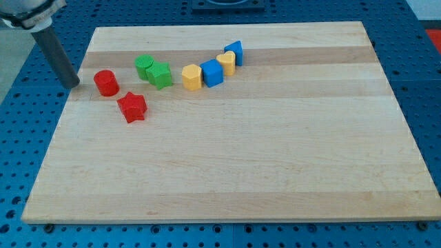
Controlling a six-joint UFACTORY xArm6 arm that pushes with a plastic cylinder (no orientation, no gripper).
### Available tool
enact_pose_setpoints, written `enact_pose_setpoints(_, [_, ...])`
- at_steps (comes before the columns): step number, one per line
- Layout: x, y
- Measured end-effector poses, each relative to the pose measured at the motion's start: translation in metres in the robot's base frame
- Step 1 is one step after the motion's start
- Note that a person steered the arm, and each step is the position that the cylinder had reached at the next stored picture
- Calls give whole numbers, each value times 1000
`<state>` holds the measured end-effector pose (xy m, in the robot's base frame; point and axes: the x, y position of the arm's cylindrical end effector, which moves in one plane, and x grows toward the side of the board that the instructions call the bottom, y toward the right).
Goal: Move the red circle towards the top left of the board
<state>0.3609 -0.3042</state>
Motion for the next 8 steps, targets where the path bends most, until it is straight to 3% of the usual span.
enact_pose_setpoints(1, [0, 0])
enact_pose_setpoints(2, [38, 5])
enact_pose_setpoints(3, [64, 34])
enact_pose_setpoints(4, [64, 82])
enact_pose_setpoints(5, [52, 99])
enact_pose_setpoints(7, [-16, 68])
enact_pose_setpoints(8, [-8, 72])
